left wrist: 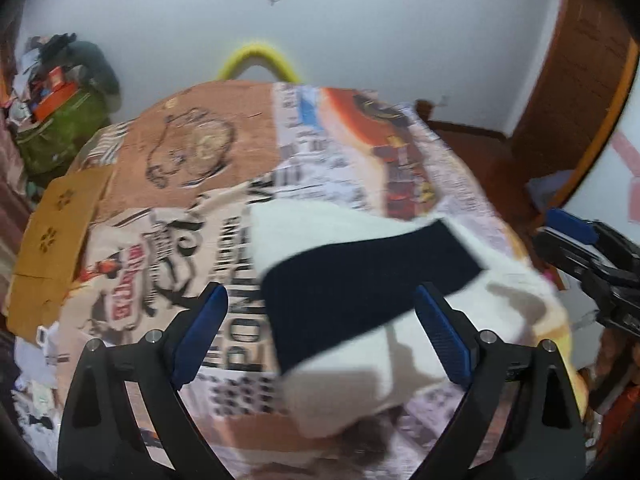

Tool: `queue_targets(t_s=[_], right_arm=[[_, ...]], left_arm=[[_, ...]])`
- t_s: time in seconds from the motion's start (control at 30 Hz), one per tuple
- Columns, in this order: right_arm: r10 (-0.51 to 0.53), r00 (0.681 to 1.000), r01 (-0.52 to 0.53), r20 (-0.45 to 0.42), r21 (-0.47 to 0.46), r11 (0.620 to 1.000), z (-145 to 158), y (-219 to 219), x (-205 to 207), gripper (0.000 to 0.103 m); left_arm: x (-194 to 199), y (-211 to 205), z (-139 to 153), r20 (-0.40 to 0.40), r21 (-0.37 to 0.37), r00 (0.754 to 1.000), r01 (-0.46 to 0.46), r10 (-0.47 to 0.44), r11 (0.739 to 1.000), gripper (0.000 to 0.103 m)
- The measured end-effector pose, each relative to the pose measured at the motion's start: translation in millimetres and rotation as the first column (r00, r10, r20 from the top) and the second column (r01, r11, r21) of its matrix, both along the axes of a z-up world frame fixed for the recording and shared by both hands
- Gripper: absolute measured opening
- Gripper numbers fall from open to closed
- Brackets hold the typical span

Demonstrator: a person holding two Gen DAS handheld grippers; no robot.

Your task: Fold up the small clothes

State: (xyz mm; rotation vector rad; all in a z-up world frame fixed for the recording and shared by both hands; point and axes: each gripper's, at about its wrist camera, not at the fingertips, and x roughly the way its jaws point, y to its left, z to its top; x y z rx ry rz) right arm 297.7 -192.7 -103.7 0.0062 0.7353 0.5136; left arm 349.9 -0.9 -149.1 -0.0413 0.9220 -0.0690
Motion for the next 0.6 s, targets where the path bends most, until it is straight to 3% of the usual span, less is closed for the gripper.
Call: queue_targets(t_s=[0.17,0.27,0.43,0.6], right_arm=[[0.035,0.998,-0.036,-0.060,-0.013,0.999,-23.8,29.1,6.5,0.063],[0.028,0.992,-0.035,-0.123,-0.056,0.998,-50.9,35.2,6.0,0.063],[-0.003,0.982,-0.020,-0.188,-0.117,0.993,-94.9,19.9,-11.5,0.063],[-0.024,0.983,0.005,-0.181,-0.105,0.994,-96.6,7.4,-33.6,0.063]], left_arm=[[15.9,3.8,-39.2,-0.094,0.024,0.996,0.013,-0.010,1.000,0.095],[14.6,-12.9,-71.1,-0.159,0.059,0.985,0.080,-0.070,0.995,0.095],[-4.3,-31.7,-90.4,-0.152,0.091,0.978,0.155,-0.140,0.984,0.100],[-13.0,-22.6,-95.6,-0.156,0.019,0.979,0.132,-0.128,0.991,0.101]])
